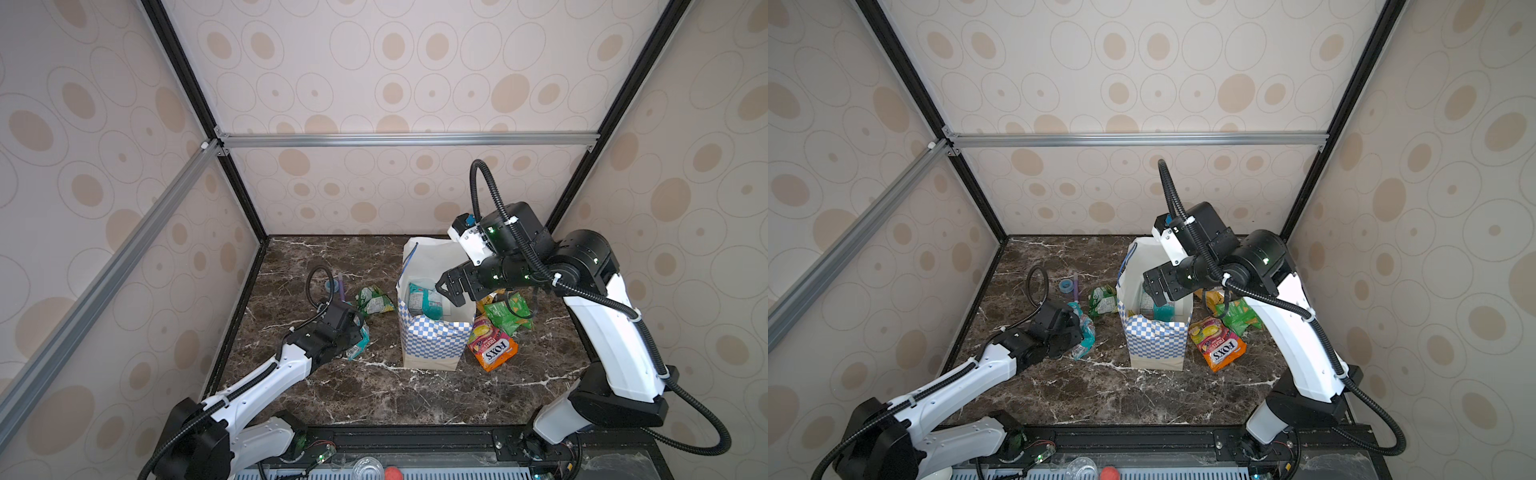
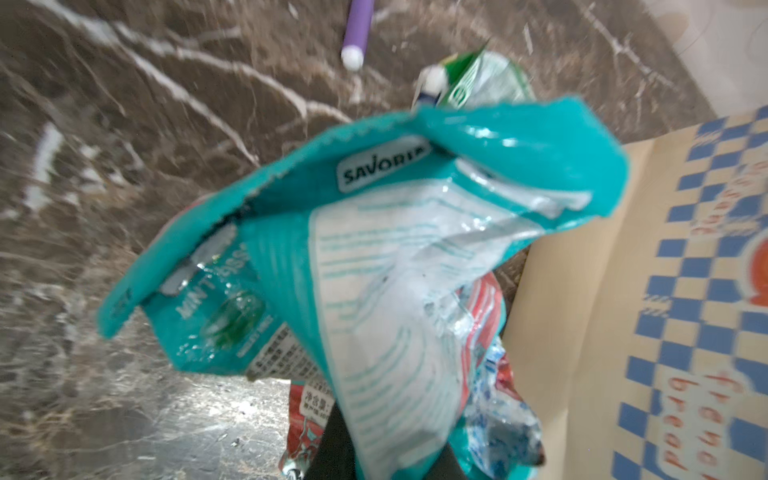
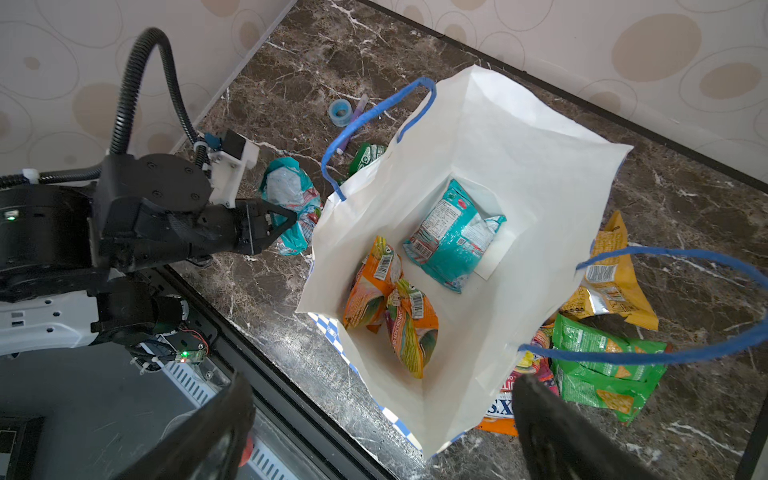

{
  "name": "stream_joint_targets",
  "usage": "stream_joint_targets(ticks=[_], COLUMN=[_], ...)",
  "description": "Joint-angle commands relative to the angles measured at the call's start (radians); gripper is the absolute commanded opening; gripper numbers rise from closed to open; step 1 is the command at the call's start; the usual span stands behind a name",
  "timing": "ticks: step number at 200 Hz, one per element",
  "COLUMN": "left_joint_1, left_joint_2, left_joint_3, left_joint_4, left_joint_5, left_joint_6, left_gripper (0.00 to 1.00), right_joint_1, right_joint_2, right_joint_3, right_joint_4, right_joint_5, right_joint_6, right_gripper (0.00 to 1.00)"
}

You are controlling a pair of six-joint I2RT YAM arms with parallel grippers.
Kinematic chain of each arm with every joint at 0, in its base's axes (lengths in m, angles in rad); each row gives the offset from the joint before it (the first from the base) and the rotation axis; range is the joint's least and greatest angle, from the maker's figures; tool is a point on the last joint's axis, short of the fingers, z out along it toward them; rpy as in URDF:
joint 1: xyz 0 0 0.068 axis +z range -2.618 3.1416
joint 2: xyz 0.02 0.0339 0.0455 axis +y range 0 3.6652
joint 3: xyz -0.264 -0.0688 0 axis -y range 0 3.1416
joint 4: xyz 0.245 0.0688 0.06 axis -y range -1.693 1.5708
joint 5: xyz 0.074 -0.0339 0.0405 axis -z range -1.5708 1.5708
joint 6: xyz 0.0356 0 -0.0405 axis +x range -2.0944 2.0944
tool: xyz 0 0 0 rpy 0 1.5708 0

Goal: Take the snacks out of the paper bag
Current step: 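Release the teal packet beside the bag while the right gripper reaches over it, then raise the left gripper away while the right gripper hovers over the bag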

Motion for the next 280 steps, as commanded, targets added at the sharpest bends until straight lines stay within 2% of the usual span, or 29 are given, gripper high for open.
stream_joint_targets(ticks=[1,29,63,106,124,160,193,236,280], left_joint_1=[0.008,0.008,0.008,0.009,0.009,0.009,0.008,0.008,0.0], left_joint_2=[0.061,0.153,0.234,0.243,0.228,0.169,0.142,0.182,0.284], left_joint_3=[0.015,0.048,0.142,0.215,0.242,0.323,0.478,0.793,1.13], left_joint_4=[0.179,0.217,0.185,0.145,0.106,0.038,-0.05,-0.164,-0.235], left_joint_5=[0.083,0.121,0.123,0.093,0.071,0.013,-0.064,-0.138,-0.101], left_joint_6=[-0.053,-0.032,0.038,0.088,0.107,0.138,0.197,0.305,0.334], left_gripper=[0.0,0.0,0.25,0.47,0.53,0.58,0.6,0.6,0.6], right_joint_1=[0.005,0.005,0.004,0.004,0.005,0.005,0.005,0.005,0.004], right_joint_2=[-0.009,-0.028,-0.058,-0.066,-0.066,-0.068,-0.067,-0.083,-0.114], right_joint_3=[-0.035,-0.068,-0.105,-0.114,-0.115,-0.114,-0.116,-0.132,-0.187], right_joint_4=[-0.038,-0.032,-0.005,0.015,0.032,0.059,0.069,0.1,0.131], right_joint_5=[0.025,0.063,0.098,0.117,0.115,0.119,0.129,0.132,0.153], right_joint_6=[0.003,0.017,0.017,0.013,0.011,0.005,0.001,0.006,0.016], right_gripper=[1.0,1.0,1.0,1.0,1.0,1.0,1.0,1.0,1.0])
